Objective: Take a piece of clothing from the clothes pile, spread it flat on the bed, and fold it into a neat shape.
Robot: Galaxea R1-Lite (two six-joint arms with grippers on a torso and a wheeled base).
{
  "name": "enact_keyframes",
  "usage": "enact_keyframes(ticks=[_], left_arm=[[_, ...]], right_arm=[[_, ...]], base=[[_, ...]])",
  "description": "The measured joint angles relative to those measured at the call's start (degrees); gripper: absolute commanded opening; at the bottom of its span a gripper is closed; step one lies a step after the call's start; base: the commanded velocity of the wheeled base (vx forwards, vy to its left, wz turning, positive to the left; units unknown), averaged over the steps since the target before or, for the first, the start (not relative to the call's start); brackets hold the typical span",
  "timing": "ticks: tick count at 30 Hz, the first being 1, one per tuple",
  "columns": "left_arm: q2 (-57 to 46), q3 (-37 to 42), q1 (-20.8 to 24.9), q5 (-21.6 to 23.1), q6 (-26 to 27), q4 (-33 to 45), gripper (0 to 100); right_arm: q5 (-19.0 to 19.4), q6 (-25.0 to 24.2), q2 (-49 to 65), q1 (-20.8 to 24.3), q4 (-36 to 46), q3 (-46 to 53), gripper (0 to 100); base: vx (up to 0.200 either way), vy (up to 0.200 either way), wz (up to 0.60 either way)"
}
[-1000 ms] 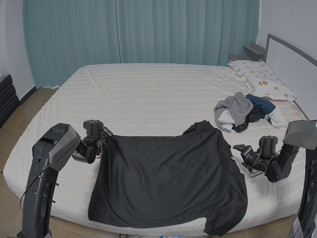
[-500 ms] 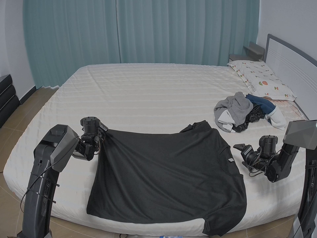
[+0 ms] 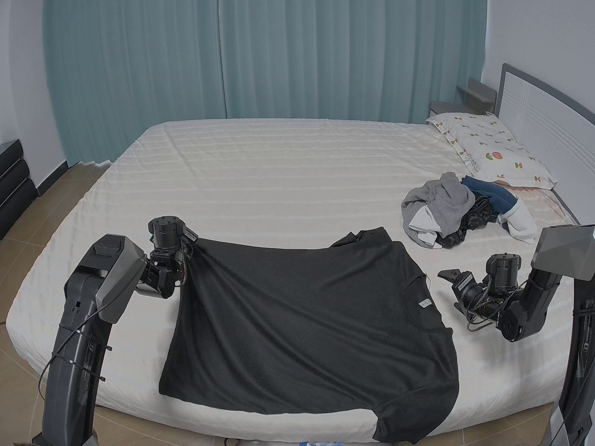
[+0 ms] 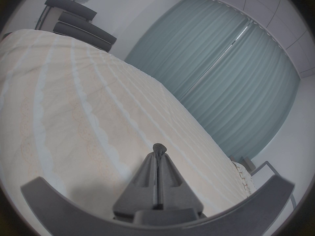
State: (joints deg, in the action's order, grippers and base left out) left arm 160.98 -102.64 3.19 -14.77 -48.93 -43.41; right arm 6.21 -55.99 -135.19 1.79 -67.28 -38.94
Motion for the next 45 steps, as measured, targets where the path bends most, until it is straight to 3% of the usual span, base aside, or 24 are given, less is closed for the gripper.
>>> enact_keyframes(ticks=[12,13,26,32,39,45], left_arm=[[0.7,-0.6,-0.3,-0.7,0.0,1.1,0],[0.7,-0.4,-0.3,-0.7,0.0,1.3,100],[-1.8,4.0,-0.5,-0.1,-4.2,0.4,100],[-8.0,15.8,-1.1,4.5,-6.4,-1.4,100],[-17.9,30.3,-1.8,14.2,-8.7,-5.2,100],[-23.7,38.0,-1.8,15.7,-10.6,-6.1,100]], right_arm=[[0.0,0.0,0.0,0.0,0.0,0.1,100],[0.0,0.0,0.0,0.0,0.0,0.1,100],[0.0,0.0,0.8,0.3,0.0,1.0,100],[0.0,0.0,1.4,0.4,0.0,1.7,100],[0.2,0.1,2.7,0.5,0.0,3.0,100],[0.1,0.9,5.0,0.9,1.7,3.1,100]], base=[[0.0,0.0,0.0],[0.0,0.0,0.0],[0.0,0.0,0.0],[0.0,0.0,0.0],[-0.029,0.0,0.0],[-0.2,0.0,0.0]])
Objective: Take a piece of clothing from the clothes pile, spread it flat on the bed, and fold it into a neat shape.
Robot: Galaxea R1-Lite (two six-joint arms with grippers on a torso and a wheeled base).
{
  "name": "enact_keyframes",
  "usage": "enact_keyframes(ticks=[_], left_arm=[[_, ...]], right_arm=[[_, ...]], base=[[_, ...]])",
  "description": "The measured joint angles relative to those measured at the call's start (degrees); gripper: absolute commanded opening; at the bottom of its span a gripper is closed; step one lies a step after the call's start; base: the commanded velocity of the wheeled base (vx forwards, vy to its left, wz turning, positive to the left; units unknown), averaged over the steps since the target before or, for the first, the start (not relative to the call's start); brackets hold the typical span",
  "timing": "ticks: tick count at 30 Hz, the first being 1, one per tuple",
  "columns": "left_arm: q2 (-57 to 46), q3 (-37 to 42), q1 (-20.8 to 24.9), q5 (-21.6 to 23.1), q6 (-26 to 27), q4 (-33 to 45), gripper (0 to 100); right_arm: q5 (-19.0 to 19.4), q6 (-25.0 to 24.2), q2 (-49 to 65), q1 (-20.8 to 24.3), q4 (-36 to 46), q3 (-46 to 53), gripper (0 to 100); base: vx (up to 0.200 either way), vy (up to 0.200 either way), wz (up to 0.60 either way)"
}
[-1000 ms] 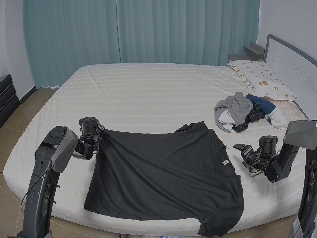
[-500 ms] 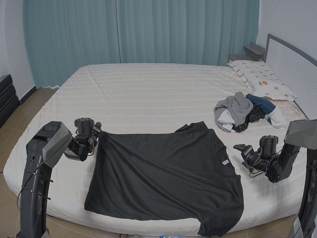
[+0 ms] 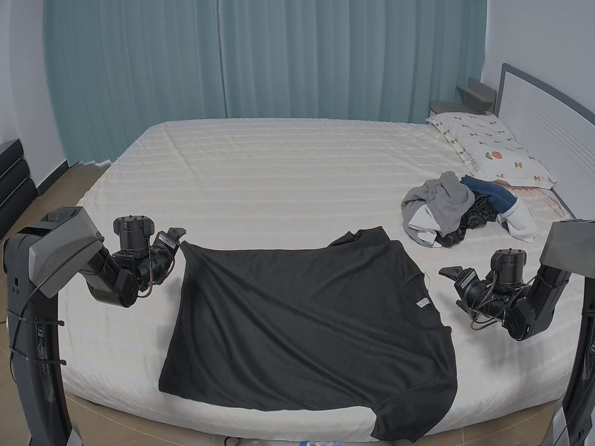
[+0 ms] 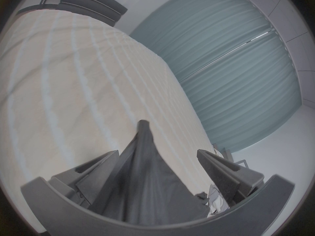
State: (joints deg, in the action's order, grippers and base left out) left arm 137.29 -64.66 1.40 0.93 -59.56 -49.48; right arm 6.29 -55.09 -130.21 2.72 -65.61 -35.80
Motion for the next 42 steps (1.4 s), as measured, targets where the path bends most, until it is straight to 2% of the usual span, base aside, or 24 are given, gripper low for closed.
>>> enact_keyframes(ticks=[9,16,22,28,42], left_arm=[[-5.4,16.7,0.1,0.6,-0.6,-4.4,100],[-8.1,30.3,0.8,2.2,0.4,-13.0,100],[-9.0,37.5,1.8,2.7,8.4,-14.9,100],[-9.0,41.0,3.8,2.3,11.4,-15.1,100],[-7.6,41.6,6.1,0.1,14.6,-14.9,100]], right_arm=[[-1.0,2.0,2.7,1.6,3.9,0.8,100],[-0.8,2.2,4.4,2.9,-1.0,7.7,100],[-0.7,2.1,3.4,4.4,-9.6,13.4,100],[-0.4,2.1,1.9,5.9,-12.2,17.0,100],[-0.3,1.8,0.7,5.8,-12.3,17.6,100]], base=[[-0.2,0.0,0.0],[-0.057,0.0,0.0],[0.0,0.0,0.0],[0.0,0.0,0.0],[0.0,0.0,0.0]])
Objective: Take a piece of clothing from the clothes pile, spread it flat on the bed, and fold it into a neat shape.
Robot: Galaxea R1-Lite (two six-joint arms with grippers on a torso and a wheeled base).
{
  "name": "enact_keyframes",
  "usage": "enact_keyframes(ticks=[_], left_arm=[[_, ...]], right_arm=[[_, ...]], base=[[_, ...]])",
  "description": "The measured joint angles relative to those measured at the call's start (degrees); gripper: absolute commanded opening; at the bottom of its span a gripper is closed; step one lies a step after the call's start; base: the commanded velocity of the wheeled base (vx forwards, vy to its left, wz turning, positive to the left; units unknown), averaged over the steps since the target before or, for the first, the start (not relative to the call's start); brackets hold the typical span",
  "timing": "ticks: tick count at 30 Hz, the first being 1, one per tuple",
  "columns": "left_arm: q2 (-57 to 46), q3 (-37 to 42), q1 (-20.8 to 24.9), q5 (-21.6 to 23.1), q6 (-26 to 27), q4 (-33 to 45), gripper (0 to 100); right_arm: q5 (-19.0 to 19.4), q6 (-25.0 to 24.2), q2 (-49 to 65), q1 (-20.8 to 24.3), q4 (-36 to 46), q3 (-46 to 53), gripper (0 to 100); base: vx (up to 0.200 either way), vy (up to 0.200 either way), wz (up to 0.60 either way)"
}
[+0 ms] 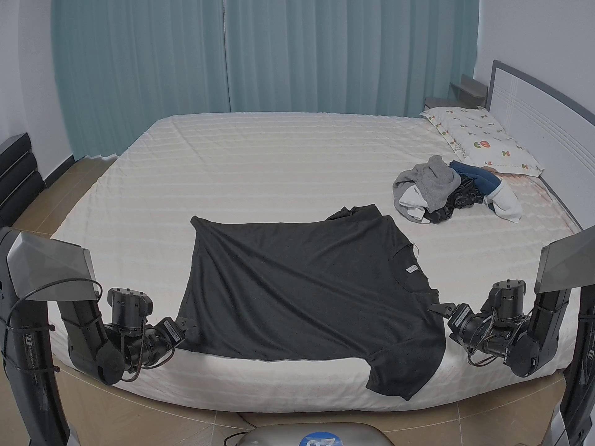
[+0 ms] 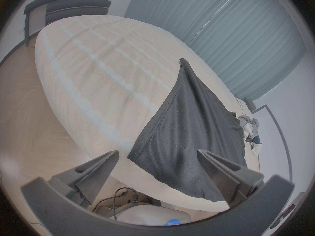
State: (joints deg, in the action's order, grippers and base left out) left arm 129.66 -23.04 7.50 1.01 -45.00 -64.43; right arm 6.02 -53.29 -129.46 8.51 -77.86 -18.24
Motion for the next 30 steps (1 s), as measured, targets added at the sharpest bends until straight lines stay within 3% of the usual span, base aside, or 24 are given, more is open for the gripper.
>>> enact_keyframes(ticks=[7,12,13,30], left_arm=[[2.0,-1.0,1.6,-2.6,0.5,-0.1,100],[3.0,-1.5,2.3,-2.9,3.6,0.0,100],[3.1,-1.8,2.4,-3.0,3.8,0.2,0],[3.9,0.4,2.2,-6.4,4.2,0.2,0]], right_arm=[[0.0,-0.1,-0.1,0.1,0.0,-0.1,100],[0.0,-0.1,-0.1,0.1,0.0,-0.2,100],[0.0,-0.1,-0.1,0.1,0.0,-0.2,100],[0.0,0.0,-0.1,0.3,0.0,0.2,100]], base=[[0.0,0.0,0.0],[0.0,0.0,0.0],[0.0,0.0,0.0],[0.0,0.0,0.0]])
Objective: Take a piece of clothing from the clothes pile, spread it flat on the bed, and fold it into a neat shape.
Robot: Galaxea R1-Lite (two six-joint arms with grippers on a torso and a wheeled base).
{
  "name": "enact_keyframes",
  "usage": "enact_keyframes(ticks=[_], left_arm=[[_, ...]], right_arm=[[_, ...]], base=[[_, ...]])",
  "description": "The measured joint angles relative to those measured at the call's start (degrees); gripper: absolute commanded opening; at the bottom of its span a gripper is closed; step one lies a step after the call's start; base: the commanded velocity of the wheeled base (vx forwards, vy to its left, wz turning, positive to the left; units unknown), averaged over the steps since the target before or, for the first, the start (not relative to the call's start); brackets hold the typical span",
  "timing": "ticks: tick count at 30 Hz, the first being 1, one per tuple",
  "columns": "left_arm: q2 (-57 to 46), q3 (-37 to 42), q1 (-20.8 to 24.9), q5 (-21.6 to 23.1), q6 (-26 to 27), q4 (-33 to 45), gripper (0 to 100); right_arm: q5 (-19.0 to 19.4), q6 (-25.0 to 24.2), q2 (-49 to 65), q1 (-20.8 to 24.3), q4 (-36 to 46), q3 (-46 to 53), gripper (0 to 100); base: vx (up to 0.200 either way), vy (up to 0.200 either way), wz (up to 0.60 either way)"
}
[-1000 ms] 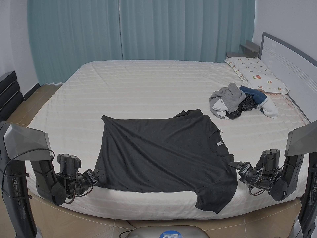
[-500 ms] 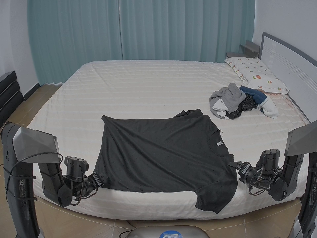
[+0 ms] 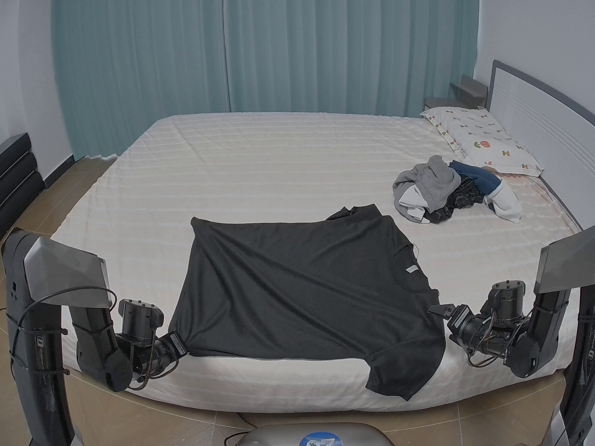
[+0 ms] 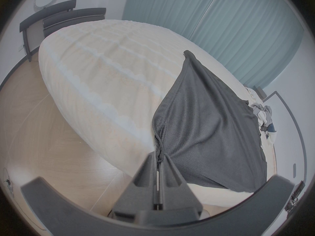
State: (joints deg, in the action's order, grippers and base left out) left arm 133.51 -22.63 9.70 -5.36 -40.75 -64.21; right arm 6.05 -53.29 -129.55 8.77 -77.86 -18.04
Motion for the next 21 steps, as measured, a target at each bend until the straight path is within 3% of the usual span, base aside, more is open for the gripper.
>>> enact_keyframes(ticks=[14,21], left_arm=[[-3.3,5.7,-2.8,-2.2,9.1,0.5,0],[-3.4,7.2,-2.9,-2.5,9.8,1.9,0]], right_arm=[[0.4,0.3,-0.4,0.2,0.1,0.8,100],[0.8,0.6,-2.3,1.6,0.1,0.6,100]], base=[[0.0,0.0,0.0],[0.0,0.0,0.0]])
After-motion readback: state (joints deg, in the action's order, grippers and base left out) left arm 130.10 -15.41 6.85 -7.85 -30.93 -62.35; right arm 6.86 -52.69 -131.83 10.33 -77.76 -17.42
